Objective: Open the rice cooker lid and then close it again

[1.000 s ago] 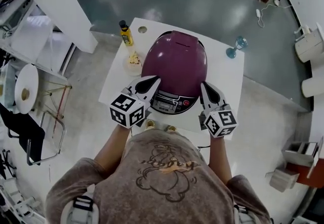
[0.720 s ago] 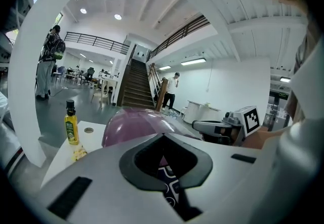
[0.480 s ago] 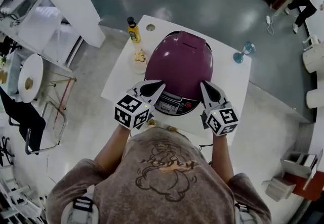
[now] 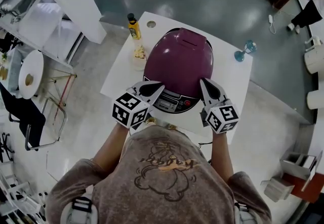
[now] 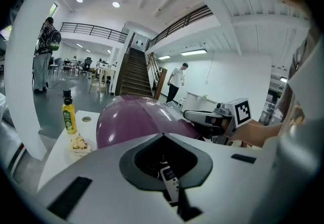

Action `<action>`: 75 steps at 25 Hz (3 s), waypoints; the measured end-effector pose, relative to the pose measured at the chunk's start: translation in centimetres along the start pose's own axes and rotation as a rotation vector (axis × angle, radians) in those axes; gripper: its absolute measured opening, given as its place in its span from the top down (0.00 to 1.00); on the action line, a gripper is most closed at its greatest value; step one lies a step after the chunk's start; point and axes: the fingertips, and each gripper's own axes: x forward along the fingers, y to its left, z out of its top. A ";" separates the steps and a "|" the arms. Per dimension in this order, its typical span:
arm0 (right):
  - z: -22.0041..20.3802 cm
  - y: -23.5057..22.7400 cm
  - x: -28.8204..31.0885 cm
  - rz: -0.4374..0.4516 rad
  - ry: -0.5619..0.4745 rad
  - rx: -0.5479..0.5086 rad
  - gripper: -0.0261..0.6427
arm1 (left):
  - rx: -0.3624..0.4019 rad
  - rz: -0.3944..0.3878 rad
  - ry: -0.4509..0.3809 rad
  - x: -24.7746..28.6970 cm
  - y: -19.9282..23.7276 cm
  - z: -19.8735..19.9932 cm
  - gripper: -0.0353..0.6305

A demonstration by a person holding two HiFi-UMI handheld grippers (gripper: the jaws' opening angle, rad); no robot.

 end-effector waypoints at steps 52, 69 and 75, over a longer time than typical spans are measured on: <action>0.8 -0.9 0.9 0.001 0.006 -0.001 0.96 | 0.078 -0.003 0.016 -0.2 -0.8 -0.8 0.92; 6.8 -0.3 0.1 0.103 -0.087 -0.094 0.96 | 0.040 -0.129 -0.045 0.2 -2.3 1.5 0.92; 8.8 -0.6 0.2 0.139 -0.087 -0.120 0.96 | 0.071 -0.152 -0.055 1.1 -2.6 3.0 0.92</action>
